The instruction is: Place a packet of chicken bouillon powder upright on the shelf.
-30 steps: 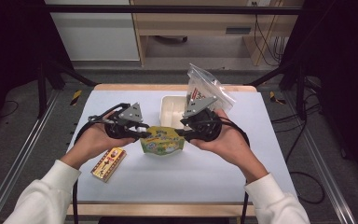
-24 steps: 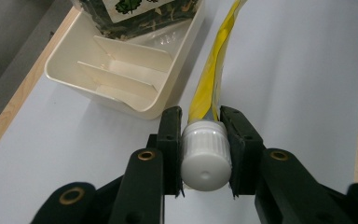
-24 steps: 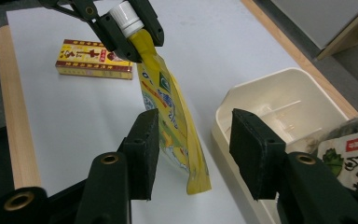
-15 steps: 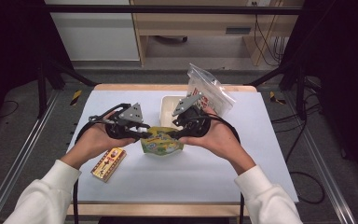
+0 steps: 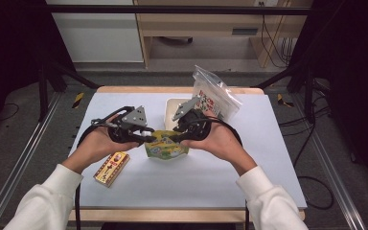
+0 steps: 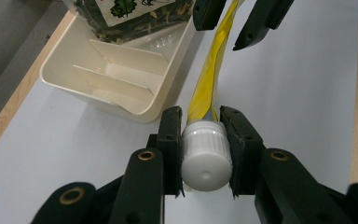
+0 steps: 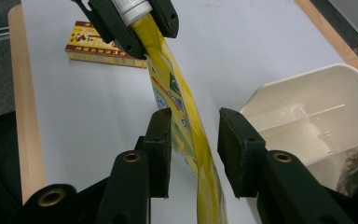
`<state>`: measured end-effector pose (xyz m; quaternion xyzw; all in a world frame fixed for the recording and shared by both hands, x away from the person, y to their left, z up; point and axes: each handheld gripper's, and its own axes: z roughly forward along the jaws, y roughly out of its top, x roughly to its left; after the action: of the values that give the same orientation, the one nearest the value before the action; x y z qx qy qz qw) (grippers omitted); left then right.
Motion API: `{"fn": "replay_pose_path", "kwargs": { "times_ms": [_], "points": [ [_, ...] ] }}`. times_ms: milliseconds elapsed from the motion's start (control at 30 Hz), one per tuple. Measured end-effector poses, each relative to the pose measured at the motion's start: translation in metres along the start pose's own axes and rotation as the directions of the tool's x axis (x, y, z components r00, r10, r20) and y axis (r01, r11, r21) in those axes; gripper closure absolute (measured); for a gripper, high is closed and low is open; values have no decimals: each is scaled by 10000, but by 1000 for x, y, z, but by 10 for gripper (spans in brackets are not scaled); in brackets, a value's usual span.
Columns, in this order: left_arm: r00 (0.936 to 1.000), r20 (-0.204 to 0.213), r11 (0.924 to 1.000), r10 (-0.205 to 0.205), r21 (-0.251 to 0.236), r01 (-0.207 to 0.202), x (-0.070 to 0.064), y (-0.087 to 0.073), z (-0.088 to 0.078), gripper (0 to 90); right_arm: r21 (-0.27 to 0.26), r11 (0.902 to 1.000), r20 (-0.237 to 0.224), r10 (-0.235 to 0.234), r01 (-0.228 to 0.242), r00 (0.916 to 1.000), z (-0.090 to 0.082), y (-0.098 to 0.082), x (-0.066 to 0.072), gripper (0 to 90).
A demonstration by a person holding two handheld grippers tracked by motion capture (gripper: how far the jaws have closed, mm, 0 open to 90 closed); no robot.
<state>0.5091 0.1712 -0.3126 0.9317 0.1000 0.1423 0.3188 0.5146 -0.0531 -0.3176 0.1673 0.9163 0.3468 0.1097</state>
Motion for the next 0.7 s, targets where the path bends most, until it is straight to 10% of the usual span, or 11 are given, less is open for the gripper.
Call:
{"fn": "replay_pose_path", "kwargs": {
  "times_ms": [700],
  "points": [
    [9995,-90,9992,-318,-236,316,3,-4,1,673,87,9999,-472,125,-121,9988,3,-1,3,875]
  ]
}}
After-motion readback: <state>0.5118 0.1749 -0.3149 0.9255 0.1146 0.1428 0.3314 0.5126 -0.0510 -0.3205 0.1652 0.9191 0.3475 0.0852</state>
